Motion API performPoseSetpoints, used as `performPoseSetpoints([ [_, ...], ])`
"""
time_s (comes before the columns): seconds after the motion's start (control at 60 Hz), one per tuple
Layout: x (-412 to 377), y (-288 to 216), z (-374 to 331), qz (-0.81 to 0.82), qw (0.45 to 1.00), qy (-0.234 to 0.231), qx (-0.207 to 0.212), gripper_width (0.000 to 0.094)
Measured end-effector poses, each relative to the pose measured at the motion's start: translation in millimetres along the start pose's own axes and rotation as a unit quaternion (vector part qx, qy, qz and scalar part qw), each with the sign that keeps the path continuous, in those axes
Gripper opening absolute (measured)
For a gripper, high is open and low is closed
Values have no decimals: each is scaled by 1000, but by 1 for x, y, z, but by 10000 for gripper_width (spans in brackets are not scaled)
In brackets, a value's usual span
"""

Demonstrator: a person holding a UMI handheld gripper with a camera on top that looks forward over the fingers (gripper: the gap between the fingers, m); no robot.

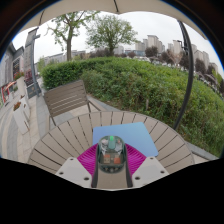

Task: Arrange mouse

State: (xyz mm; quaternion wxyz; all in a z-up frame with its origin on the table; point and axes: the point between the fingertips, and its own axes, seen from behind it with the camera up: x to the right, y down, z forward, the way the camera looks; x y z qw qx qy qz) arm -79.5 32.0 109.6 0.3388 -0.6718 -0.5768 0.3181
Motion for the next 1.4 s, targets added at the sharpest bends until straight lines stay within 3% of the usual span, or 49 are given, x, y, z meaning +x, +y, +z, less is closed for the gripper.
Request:
performPoseSetpoints([
  [0.067,16,-35,25,4,1000,5,20,394],
  [0.133,30,-46,62,9,1000,14,14,394],
  [0.35,64,11,158,32,998,36,-47,400],
  [0.417,64,32,168,41,997,30,-64,446],
  [0.483,64,27,169,40,998,30,-48,486],
  [0.533,68,32,162,43,996,38,-67,636],
  [0.583,71,30,149,49,995,50,-73,856],
  [0.6,72,28,143,49,995,52,-74,860],
  [0.767,65,14,30,18,995,31,-95,846],
  [0.95,55,50,-129,-9,990,3,-143,845],
  [1.067,52,69,-200,-26,989,-6,-146,846],
  [1.267,39,83,-246,-18,990,-31,-135,847],
  [1.4,52,82,-249,-26,991,-9,-130,859],
])
